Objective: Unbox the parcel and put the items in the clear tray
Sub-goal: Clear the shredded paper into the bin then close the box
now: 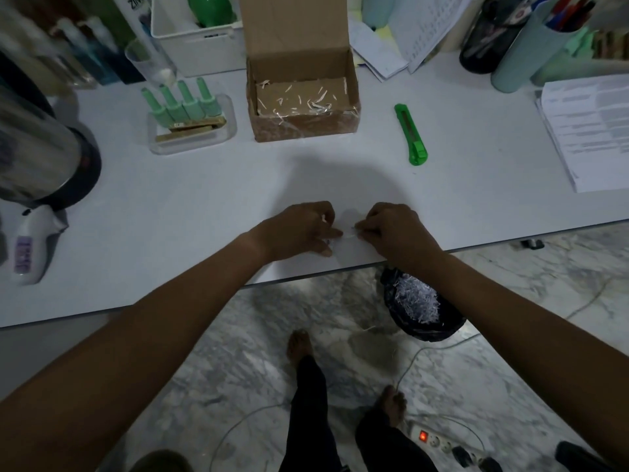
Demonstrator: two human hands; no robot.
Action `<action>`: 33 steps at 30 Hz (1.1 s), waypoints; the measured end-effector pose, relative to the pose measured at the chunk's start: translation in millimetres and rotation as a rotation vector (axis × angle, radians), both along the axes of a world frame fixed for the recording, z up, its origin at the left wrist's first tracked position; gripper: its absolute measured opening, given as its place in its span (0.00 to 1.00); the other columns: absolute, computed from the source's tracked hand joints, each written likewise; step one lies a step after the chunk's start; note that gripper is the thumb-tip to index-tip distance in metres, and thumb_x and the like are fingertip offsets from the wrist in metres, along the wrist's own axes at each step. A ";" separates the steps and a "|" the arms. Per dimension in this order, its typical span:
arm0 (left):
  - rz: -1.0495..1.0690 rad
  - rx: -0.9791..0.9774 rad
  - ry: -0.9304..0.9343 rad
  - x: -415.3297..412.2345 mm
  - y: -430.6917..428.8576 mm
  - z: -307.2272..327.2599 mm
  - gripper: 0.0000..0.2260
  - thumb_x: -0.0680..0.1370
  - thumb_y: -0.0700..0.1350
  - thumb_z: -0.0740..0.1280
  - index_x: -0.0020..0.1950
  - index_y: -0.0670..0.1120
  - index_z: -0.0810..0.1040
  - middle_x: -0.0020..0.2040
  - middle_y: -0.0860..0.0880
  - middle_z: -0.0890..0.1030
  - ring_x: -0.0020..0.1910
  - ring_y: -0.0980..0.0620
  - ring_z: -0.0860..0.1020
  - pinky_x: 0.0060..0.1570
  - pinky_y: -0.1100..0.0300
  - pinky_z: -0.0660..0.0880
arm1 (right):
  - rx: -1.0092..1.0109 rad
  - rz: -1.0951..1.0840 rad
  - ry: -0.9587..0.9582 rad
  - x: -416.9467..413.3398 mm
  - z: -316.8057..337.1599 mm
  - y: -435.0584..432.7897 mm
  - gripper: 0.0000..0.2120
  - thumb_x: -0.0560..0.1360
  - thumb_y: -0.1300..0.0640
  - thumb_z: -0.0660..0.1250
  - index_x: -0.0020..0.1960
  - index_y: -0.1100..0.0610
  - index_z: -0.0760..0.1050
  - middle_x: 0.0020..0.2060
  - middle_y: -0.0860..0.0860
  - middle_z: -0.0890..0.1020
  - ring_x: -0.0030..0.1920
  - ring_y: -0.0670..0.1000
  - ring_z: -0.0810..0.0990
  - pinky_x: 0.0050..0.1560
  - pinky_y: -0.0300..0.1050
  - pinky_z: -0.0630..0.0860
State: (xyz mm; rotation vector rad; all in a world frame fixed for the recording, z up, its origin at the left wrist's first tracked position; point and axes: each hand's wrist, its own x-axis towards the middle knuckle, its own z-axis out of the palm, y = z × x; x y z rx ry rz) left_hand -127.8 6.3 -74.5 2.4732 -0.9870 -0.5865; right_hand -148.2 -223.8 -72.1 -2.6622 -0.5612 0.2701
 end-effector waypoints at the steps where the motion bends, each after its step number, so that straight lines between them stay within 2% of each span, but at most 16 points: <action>1: 0.018 -0.035 -0.017 -1.0 -1.4 -0.4 0.15 0.75 0.49 0.73 0.60 0.48 0.84 0.56 0.47 0.79 0.51 0.48 0.79 0.52 0.57 0.74 | 0.011 0.001 -0.006 0.6 0.2 0.8 0.11 0.78 0.56 0.68 0.58 0.55 0.84 0.51 0.53 0.84 0.50 0.55 0.82 0.49 0.45 0.75; 4: 0.073 -0.133 -0.076 -4.1 -4.5 -3.1 0.08 0.75 0.45 0.73 0.52 0.46 0.87 0.51 0.48 0.85 0.49 0.48 0.83 0.50 0.56 0.76 | 0.020 -0.007 -0.016 2.2 -0.1 3.6 0.09 0.78 0.57 0.68 0.55 0.55 0.85 0.50 0.54 0.85 0.50 0.56 0.83 0.49 0.47 0.77; 7: 0.158 -0.181 -0.149 -8.4 -5.8 -7.7 0.05 0.75 0.40 0.72 0.47 0.45 0.88 0.47 0.49 0.87 0.46 0.47 0.83 0.47 0.59 0.75 | 0.003 -0.038 -0.014 2.5 -3.1 4.8 0.10 0.78 0.59 0.66 0.54 0.56 0.85 0.50 0.56 0.85 0.50 0.58 0.82 0.51 0.49 0.77; 11: 0.280 -0.212 -0.186 -19.0 -11.8 -12.8 0.06 0.76 0.36 0.70 0.44 0.41 0.87 0.42 0.46 0.87 0.41 0.43 0.83 0.45 0.53 0.78 | -0.060 -0.061 -0.028 -2.2 -6.3 0.8 0.10 0.77 0.61 0.65 0.52 0.56 0.85 0.45 0.57 0.85 0.46 0.59 0.82 0.45 0.43 0.71; 13: 0.418 -0.263 -0.151 -23.5 -16.3 -12.2 0.04 0.75 0.36 0.71 0.45 0.40 0.87 0.43 0.45 0.87 0.41 0.47 0.84 0.46 0.59 0.78 | -0.017 -0.145 0.007 -1.7 -4.0 -10.3 0.09 0.75 0.62 0.67 0.49 0.57 0.86 0.44 0.55 0.86 0.45 0.57 0.83 0.46 0.43 0.73; 16: 0.657 -0.329 -0.047 -28.2 -26.6 -7.8 0.03 0.75 0.41 0.73 0.45 0.44 0.87 0.40 0.50 0.87 0.37 0.59 0.83 0.43 0.72 0.75 | 0.236 -0.459 0.170 2.9 0.8 -41.8 0.05 0.70 0.62 0.73 0.44 0.57 0.87 0.37 0.51 0.86 0.39 0.47 0.83 0.45 0.37 0.77; 17: 0.722 -0.355 -0.014 -29.8 -32.5 -5.9 0.03 0.75 0.42 0.74 0.45 0.45 0.87 0.38 0.51 0.86 0.35 0.62 0.82 0.40 0.75 0.74 | 0.411 -0.579 0.267 1.8 1.8 -53.1 0.04 0.69 0.63 0.75 0.43 0.59 0.86 0.35 0.52 0.86 0.38 0.48 0.83 0.44 0.36 0.79; 19: 0.798 -0.405 0.034 -34.6 -48.9 -1.8 0.04 0.74 0.45 0.74 0.46 0.46 0.87 0.35 0.53 0.85 0.33 0.64 0.81 0.37 0.76 0.73 | 0.790 -0.730 0.433 -6.1 3.2 -72.2 0.07 0.69 0.67 0.76 0.46 0.69 0.84 0.35 0.58 0.85 0.37 0.53 0.85 0.44 0.40 0.83; 20: 0.813 -0.416 0.039 -38.5 -59.2 0.2 0.04 0.74 0.45 0.74 0.46 0.47 0.88 0.35 0.55 0.84 0.33 0.64 0.81 0.37 0.75 0.73 | 0.889 -0.756 0.461 -12.2 3.8 -80.4 0.09 0.69 0.69 0.75 0.47 0.72 0.82 0.34 0.59 0.85 0.36 0.53 0.85 0.43 0.41 0.83; 21: 0.823 -0.423 0.037 -43.4 -70.2 2.1 0.04 0.74 0.45 0.74 0.46 0.47 0.88 0.34 0.56 0.84 0.34 0.63 0.82 0.38 0.75 0.74 | 0.923 -0.761 0.467 -18.8 3.6 -87.5 0.08 0.69 0.69 0.75 0.47 0.73 0.82 0.33 0.58 0.85 0.35 0.53 0.85 0.42 0.40 0.83; 23: 0.822 -0.441 0.035 -53.8 -92.9 5.7 0.03 0.74 0.44 0.75 0.45 0.47 0.88 0.35 0.56 0.84 0.35 0.61 0.83 0.39 0.72 0.76 | 0.907 -0.751 0.453 -33.8 4.3 -101.2 0.02 0.69 0.68 0.76 0.41 0.66 0.84 0.32 0.57 0.85 0.35 0.53 0.85 0.43 0.44 0.83; 25: 0.789 -0.449 0.032 -64.0 -117.9 8.0 0.03 0.75 0.43 0.74 0.46 0.46 0.88 0.37 0.53 0.85 0.35 0.60 0.83 0.40 0.69 0.78 | 0.895 -0.751 0.438 -49.9 3.5 -117.5 0.04 0.69 0.67 0.76 0.37 0.59 0.85 0.33 0.58 0.86 0.37 0.56 0.86 0.46 0.48 0.84; 29: 0.654 -0.425 -0.047 -81.8 -173.8 1.5 0.04 0.76 0.42 0.73 0.46 0.45 0.87 0.39 0.51 0.86 0.34 0.61 0.82 0.40 0.68 0.78 | 0.863 -0.787 0.442 -79.6 -6.2 -151.0 0.02 0.71 0.64 0.76 0.39 0.60 0.85 0.34 0.59 0.86 0.40 0.60 0.86 0.47 0.51 0.84; 31: 0.568 -0.402 -0.060 -90.1 -201.6 -7.6 0.04 0.76 0.42 0.72 0.46 0.45 0.87 0.38 0.52 0.85 0.34 0.61 0.79 0.38 0.69 0.74 | 0.818 -0.811 0.410 -92.2 -13.4 -170.9 0.03 0.71 0.62 0.76 0.39 0.60 0.85 0.32 0.56 0.86 0.37 0.56 0.86 0.43 0.46 0.84; 33: 0.469 -0.396 -0.069 -100.5 -229.3 -20.3 0.03 0.75 0.40 0.72 0.44 0.43 0.86 0.37 0.54 0.83 0.35 0.64 0.76 0.40 0.75 0.68 | 0.713 -0.830 0.368 -105.3 -24.5 -192.9 0.02 0.71 0.61 0.76 0.40 0.58 0.86 0.31 0.52 0.85 0.33 0.46 0.85 0.36 0.36 0.80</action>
